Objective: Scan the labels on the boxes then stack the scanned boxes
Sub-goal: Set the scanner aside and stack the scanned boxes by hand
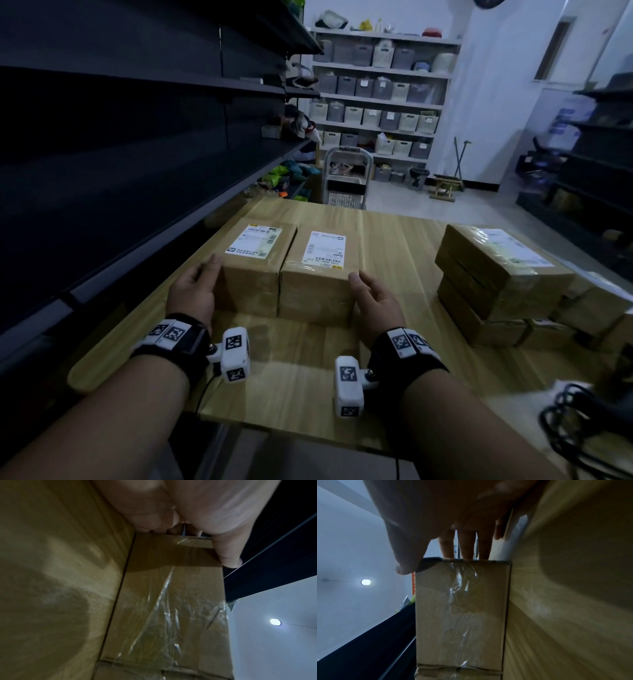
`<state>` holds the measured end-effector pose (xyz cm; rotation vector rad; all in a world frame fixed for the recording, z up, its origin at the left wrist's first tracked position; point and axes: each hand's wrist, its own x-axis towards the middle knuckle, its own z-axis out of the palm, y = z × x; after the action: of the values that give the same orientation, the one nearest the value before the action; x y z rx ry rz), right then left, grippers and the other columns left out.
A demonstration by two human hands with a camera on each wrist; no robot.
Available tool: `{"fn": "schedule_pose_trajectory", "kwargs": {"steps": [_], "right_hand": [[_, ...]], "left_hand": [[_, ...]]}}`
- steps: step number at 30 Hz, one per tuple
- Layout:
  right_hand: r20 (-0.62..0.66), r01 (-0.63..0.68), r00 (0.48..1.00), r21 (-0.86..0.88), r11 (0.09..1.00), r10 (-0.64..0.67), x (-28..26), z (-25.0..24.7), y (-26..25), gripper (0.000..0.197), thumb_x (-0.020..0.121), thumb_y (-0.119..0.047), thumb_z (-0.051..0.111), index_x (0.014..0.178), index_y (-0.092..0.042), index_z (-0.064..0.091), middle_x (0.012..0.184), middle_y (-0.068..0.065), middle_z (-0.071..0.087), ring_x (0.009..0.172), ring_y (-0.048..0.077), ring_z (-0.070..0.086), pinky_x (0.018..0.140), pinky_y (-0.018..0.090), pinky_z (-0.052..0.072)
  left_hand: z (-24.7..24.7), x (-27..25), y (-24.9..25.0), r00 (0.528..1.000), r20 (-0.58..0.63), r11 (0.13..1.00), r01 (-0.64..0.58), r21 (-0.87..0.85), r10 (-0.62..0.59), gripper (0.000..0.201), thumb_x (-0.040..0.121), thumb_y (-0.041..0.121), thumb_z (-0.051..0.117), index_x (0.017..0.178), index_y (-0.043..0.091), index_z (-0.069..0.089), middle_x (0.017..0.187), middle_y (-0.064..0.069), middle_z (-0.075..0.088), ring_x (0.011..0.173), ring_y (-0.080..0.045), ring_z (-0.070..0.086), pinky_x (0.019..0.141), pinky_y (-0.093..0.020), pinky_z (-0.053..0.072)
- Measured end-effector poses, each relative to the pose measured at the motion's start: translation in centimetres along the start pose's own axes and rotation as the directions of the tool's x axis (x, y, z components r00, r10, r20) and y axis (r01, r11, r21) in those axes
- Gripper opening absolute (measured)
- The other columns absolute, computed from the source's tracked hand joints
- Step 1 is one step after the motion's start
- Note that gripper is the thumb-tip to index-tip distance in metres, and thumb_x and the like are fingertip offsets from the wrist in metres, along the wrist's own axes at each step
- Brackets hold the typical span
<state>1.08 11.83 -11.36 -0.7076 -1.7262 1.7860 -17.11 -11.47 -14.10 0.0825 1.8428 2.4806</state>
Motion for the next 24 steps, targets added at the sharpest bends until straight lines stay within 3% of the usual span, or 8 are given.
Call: {"fn": "schedule_pose_trajectory", "kwargs": {"steps": [2, 5, 8, 11, 14, 17, 20, 24], "right_hand": [[-0.011, -0.019, 1.000, 0.040, 0.999, 0.020, 0.0, 0.0, 0.1, 0.046, 0.096, -0.044, 0.073, 0.138, -0.029, 0.067, 0.121, -0.011, 0.073, 0.103, 0.002, 0.068, 0.088, 0.029, 0.061], [-0.019, 0.007, 1.000, 0.008, 1.000, -0.007, -0.2, -0.1, 0.2, 0.045, 0.098, -0.042, 0.071, 0.140, -0.025, 0.067, 0.109, -0.020, 0.070, 0.094, -0.005, 0.063, 0.064, 0.008, 0.054], [-0.009, 0.000, 1.000, -0.003, 1.000, 0.000, -0.2, -0.2, 0.2, 0.046, 0.099, -0.042, 0.070, 0.141, -0.025, 0.067, 0.110, -0.020, 0.069, 0.093, -0.007, 0.062, 0.059, 0.005, 0.050], [0.002, -0.008, 1.000, -0.003, 1.000, 0.008, 0.1, -0.3, 0.5, 0.047, 0.097, -0.045, 0.071, 0.141, -0.028, 0.066, 0.112, -0.021, 0.068, 0.096, -0.005, 0.062, 0.069, 0.014, 0.055], [-0.014, -0.037, 0.999, 0.018, 0.999, 0.037, 0.3, -0.6, 0.7, 0.061, 0.086, -0.064, 0.075, 0.139, -0.036, 0.066, 0.124, -0.015, 0.070, 0.109, 0.004, 0.064, 0.103, 0.040, 0.056], [-0.068, -0.048, 0.996, 0.044, 0.998, 0.051, 0.6, -1.0, 1.2, 0.051, 0.078, -0.078, 0.071, 0.116, -0.043, 0.072, 0.129, -0.009, 0.073, 0.122, 0.014, 0.066, 0.112, 0.052, 0.051], [-0.082, -0.083, 0.993, 0.036, 0.996, 0.086, 0.2, -1.5, 1.0, 0.055, 0.087, -0.079, 0.058, 0.124, -0.040, 0.070, 0.130, -0.013, 0.070, 0.123, 0.019, 0.064, 0.102, 0.046, 0.050], [-0.122, -0.111, 0.985, 0.077, 0.991, 0.120, 0.3, -2.4, 0.8, 0.063, 0.094, -0.074, 0.055, 0.134, -0.028, 0.069, 0.135, -0.007, 0.070, 0.118, 0.018, 0.066, 0.080, 0.034, 0.049]], "left_hand": [[0.0, 0.0, 0.0, 1.000, 0.011, 1.000, -0.003, 0.006, 0.002, 0.032, 0.093, 0.061, 0.082, 0.105, 0.031, 0.087, 0.111, 0.001, 0.087, 0.110, -0.027, 0.080, 0.109, -0.054, 0.060], [-0.1, 0.0, -0.1, 1.000, 0.014, 1.000, -0.003, 0.027, 0.003, 0.036, 0.087, 0.069, 0.082, 0.104, 0.038, 0.087, 0.111, 0.003, 0.087, 0.110, -0.027, 0.081, 0.109, -0.054, 0.060], [-0.2, 0.1, 0.0, 1.000, 0.014, 1.000, 0.004, 0.030, -0.004, 0.036, 0.084, 0.070, 0.083, 0.102, 0.039, 0.087, 0.110, 0.003, 0.087, 0.110, -0.027, 0.081, 0.109, -0.056, 0.060], [-0.1, 0.0, 0.0, 1.000, 0.009, 0.999, 0.003, 0.037, -0.003, 0.030, 0.095, 0.062, 0.079, 0.100, 0.034, 0.087, 0.110, 0.002, 0.086, 0.109, -0.026, 0.080, 0.108, -0.053, 0.060], [-0.1, -0.1, 0.4, 0.998, -0.032, 0.998, 0.062, -0.010, -0.062, 0.044, 0.094, 0.072, 0.072, 0.107, 0.030, 0.080, 0.116, -0.002, 0.084, 0.110, -0.029, 0.079, 0.107, -0.054, 0.059], [-0.2, -0.3, 0.5, 0.996, -0.064, 0.997, 0.061, -0.055, -0.064, 0.052, 0.091, 0.079, 0.067, 0.110, 0.032, 0.077, 0.121, -0.003, 0.082, 0.113, -0.028, 0.078, 0.109, -0.053, 0.058], [0.0, -0.8, 1.0, 0.995, -0.082, 0.992, 0.053, -0.115, -0.062, 0.058, 0.086, 0.080, 0.069, 0.114, 0.030, 0.076, 0.123, -0.005, 0.082, 0.116, -0.029, 0.078, 0.107, -0.051, 0.060], [-0.9, -0.1, 0.6, 0.988, -0.137, 0.990, 0.060, -0.127, -0.077, 0.099, 0.057, 0.097, 0.079, 0.127, 0.027, 0.075, 0.124, -0.005, 0.082, 0.117, -0.028, 0.078, 0.110, -0.056, 0.059]]}}
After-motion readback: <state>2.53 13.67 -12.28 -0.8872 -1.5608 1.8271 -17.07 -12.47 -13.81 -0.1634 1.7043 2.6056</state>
